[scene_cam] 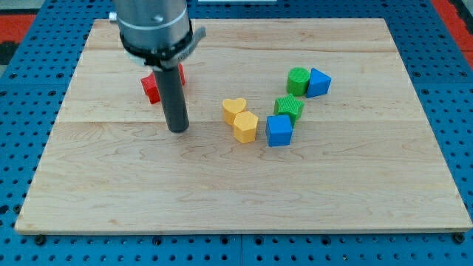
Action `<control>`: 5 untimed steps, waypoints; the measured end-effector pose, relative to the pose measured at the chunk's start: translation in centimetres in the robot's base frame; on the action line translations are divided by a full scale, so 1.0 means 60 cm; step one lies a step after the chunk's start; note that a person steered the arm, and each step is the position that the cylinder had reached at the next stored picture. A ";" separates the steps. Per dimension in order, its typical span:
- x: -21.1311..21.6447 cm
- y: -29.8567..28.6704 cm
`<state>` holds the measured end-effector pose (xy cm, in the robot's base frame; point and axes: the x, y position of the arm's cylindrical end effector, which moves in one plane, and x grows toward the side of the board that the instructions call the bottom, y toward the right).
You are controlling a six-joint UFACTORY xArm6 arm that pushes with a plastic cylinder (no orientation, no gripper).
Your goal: Move the yellow heart towards up
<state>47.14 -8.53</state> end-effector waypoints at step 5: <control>0.019 0.077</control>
<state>48.27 -3.89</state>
